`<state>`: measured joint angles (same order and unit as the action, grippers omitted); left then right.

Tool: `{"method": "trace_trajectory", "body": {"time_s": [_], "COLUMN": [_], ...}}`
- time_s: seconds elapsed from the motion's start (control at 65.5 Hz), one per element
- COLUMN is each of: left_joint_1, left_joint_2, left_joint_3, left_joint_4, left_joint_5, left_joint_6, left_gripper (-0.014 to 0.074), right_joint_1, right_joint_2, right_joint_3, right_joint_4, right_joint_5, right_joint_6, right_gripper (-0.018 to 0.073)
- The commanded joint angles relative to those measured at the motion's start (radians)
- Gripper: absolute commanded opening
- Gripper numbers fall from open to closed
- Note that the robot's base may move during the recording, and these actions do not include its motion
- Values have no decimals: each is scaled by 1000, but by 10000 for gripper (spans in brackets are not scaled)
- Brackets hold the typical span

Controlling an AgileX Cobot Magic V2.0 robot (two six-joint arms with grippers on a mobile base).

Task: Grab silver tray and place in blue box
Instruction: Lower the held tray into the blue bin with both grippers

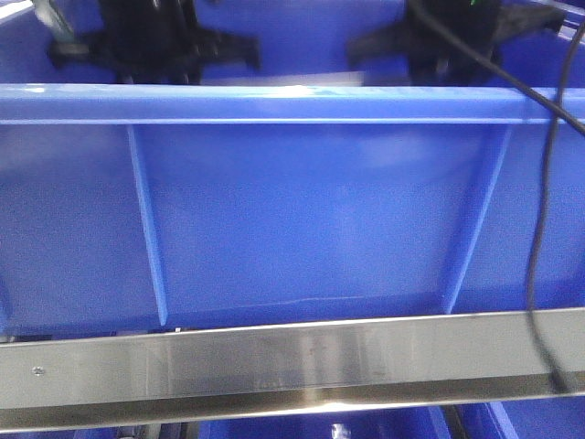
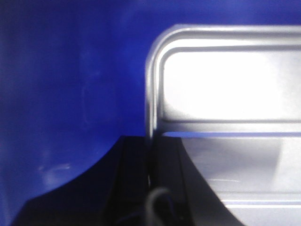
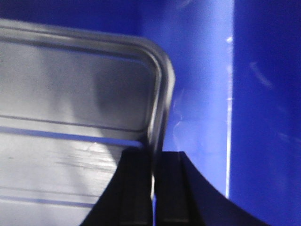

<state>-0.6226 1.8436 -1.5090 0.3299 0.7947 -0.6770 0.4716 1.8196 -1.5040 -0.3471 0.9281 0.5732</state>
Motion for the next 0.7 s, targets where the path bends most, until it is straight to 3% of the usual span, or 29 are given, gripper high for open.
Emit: {"method": "trace_trajectory", "body": {"time_s": [0.0, 0.137, 0.229, 0.321, 0.412, 0.504, 0.626, 0.687], "left_joint_1": [1, 1, 1, 1, 1, 1, -3, -11], "left_joint_2": [-42, -38, -38, -38, -38, -38, -59, -89], "left_joint_3": [-30, -30, -30, -30, -30, -35, -56, -63], "left_joint_4": [56, 56, 56, 54, 43, 39, 36, 26], "left_joint_5": [-39, -50, -57, -63, -63, -47, -9, -11], "left_joint_6": [18, 18, 18, 18, 18, 18, 36, 70], "left_gripper": [-102, -25, 99, 279, 423, 498, 489, 472], "right_joint_1": [-6, -6, -6, -6, -6, -6, -4, -2], "right_joint_2": [-44, -48, -48, -49, -51, -58, -81, -104], "right_joint_3": [-37, -56, -75, -90, -100, -100, -100, -99], "right_joint_4": [-81, -81, -81, -82, -85, -86, -86, -86], "right_joint_5": [-25, -26, -25, -15, 3, 20, 45, 48], "right_joint_6": [-26, -26, -26, -26, -26, -26, -26, -26], "right_gripper": [61, 132, 285, 484, 599, 613, 589, 536]}}
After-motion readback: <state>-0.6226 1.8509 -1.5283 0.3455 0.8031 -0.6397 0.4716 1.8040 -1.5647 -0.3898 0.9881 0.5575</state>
